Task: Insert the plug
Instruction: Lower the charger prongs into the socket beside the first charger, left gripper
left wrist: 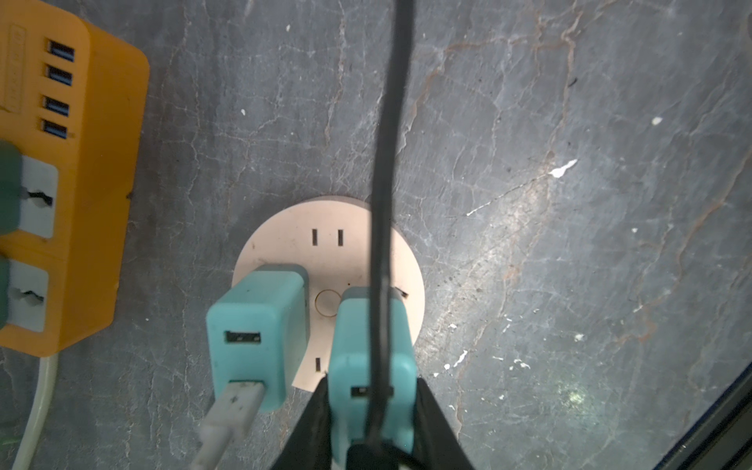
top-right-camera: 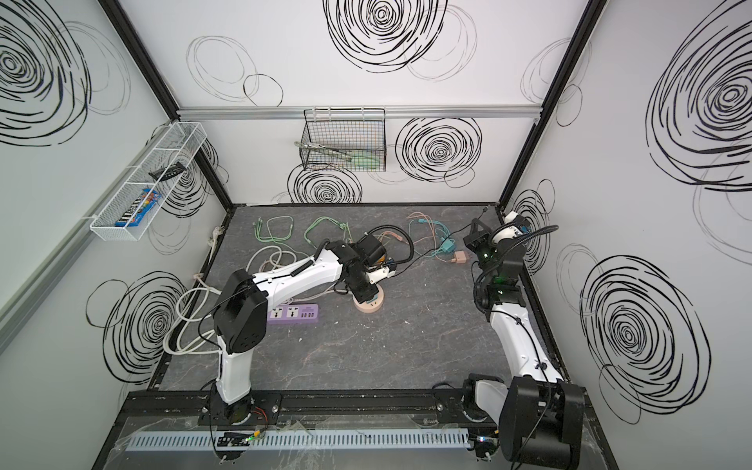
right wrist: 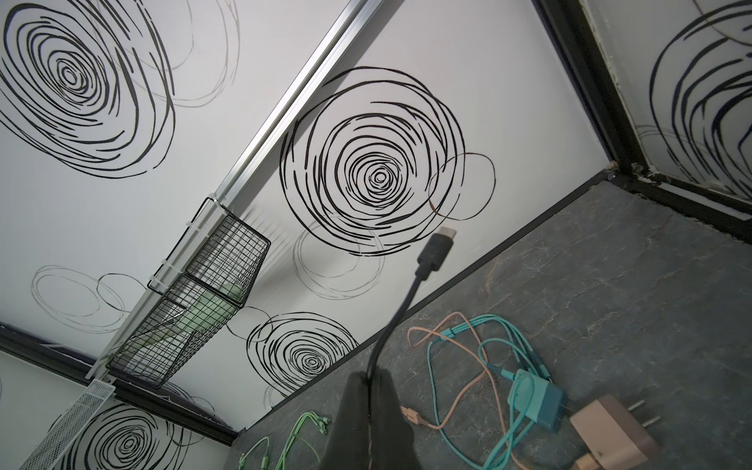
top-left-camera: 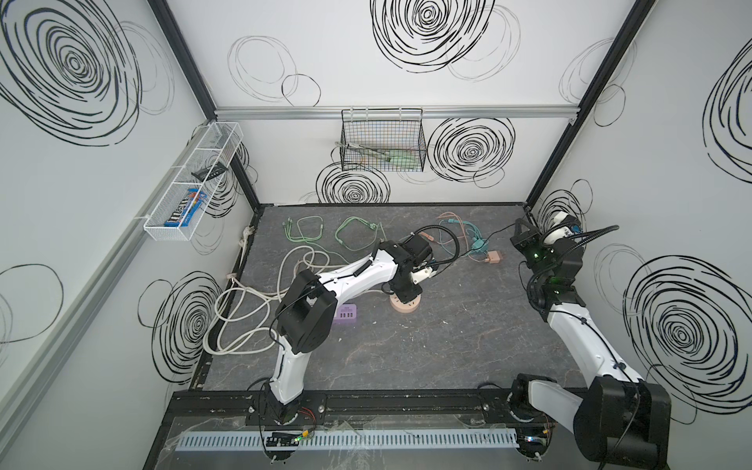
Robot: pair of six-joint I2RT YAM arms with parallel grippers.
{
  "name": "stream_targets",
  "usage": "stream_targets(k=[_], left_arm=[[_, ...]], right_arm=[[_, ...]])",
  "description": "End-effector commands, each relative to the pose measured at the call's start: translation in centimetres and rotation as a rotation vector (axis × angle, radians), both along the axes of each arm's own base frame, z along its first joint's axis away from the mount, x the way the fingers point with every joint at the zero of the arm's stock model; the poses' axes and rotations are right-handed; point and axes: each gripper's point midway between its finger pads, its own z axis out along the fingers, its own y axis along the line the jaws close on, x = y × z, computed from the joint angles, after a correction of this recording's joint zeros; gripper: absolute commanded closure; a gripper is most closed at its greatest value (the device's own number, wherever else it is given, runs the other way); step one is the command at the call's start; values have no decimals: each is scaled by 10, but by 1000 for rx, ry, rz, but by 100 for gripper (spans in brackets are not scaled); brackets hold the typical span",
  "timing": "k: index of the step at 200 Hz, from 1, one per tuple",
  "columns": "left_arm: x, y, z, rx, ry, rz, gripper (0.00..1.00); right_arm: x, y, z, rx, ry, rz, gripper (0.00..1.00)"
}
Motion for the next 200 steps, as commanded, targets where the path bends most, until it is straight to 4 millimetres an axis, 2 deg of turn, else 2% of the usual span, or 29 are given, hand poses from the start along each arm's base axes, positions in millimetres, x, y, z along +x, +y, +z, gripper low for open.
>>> stream_targets(k=[1, 36, 86, 120, 161, 179, 200], left_arm=[[-12, 14, -40, 85, 96, 1, 100], [-22, 9, -38, 56, 131, -15, 100], [-21, 4, -25, 36, 125, -15, 100], [-23, -2, -29, 18, 147, -23, 100], [-24, -8, -24, -8, 146, -33, 100], [-18, 0, -33, 45, 119, -18, 100], [-20, 15, -57, 142, 131, -14, 100]], right_arm=[[-2, -2, 1, -14, -9, -6, 100], [-2, -2, 1, -15, -6, -6, 100], [-1, -1, 0, -13, -4, -1, 99], [-2, -1, 2, -15, -8, -2, 99], [-1, -2, 2, -17, -7, -3, 99], [-1, -1, 0, -16, -3, -1, 99], [-1, -1, -1, -15, -1, 1, 99]])
